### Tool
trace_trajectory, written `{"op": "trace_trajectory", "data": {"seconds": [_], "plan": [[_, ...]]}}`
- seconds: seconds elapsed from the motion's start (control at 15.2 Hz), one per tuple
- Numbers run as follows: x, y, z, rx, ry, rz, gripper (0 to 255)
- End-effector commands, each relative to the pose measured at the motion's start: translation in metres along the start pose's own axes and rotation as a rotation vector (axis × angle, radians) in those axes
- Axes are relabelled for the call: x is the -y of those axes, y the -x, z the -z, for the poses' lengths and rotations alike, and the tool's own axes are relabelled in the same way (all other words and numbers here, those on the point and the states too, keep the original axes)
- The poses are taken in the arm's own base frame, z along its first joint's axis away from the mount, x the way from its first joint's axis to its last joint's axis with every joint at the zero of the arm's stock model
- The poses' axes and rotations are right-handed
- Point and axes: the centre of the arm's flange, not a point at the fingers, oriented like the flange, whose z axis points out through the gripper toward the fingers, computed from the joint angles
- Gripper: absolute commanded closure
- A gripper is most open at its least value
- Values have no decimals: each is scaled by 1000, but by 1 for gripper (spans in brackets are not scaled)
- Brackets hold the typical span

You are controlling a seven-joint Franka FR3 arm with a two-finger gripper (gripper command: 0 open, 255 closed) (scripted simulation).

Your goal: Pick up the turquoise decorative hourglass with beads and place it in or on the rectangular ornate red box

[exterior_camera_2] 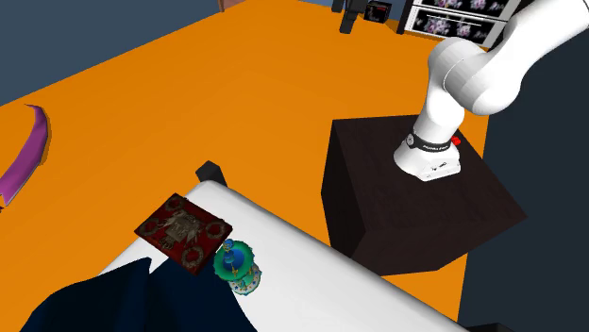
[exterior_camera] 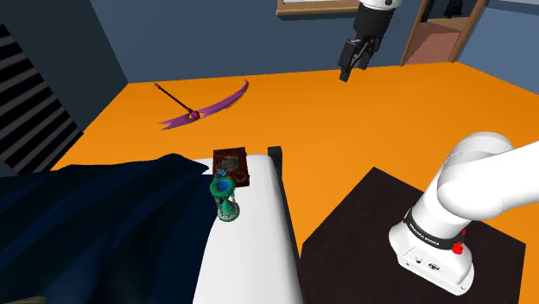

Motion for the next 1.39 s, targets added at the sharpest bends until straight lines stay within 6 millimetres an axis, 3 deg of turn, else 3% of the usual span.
{"op": "trace_trajectory", "data": {"seconds": [0.0,1.32], "plan": [[0,0,0,0,0,0,0],[149,-70,-189,-92,-109,-110,0]]}}
